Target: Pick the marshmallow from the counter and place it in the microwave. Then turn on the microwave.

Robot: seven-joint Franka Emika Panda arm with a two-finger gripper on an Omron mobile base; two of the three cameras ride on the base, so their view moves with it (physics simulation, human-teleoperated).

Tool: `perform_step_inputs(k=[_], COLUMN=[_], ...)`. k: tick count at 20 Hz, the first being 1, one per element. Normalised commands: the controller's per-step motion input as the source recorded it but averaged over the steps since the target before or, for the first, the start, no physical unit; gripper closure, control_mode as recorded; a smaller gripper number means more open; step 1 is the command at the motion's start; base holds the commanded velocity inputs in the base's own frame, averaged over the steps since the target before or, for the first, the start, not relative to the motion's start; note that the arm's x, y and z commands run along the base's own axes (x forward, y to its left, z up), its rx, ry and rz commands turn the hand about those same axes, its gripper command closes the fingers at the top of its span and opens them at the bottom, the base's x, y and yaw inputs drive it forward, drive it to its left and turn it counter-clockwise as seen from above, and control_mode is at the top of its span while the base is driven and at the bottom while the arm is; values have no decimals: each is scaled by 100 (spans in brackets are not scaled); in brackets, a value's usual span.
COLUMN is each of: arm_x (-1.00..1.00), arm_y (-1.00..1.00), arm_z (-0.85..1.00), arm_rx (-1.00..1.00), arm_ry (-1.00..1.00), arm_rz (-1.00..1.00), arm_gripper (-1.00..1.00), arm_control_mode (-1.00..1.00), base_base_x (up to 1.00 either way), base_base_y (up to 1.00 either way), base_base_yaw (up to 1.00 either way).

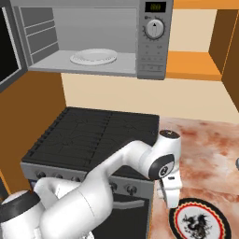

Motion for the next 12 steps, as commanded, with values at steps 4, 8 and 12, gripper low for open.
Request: perform_step_inputs(k=[4,8,12], arm_x=[4,15,17], arm_y=[52,49,47], arm_z=[13,14,18], arm_rx=[-11,-10,-9], arm_ry=[-10,-6,-1], arm_rz=[20,24,24], arm_gripper=[100,100,100], arm_control_mode=[-100,-100,-100], base_base_x=[0,0,0], base_base_y=[0,0,0], base_base_yaw=[0,0,0])
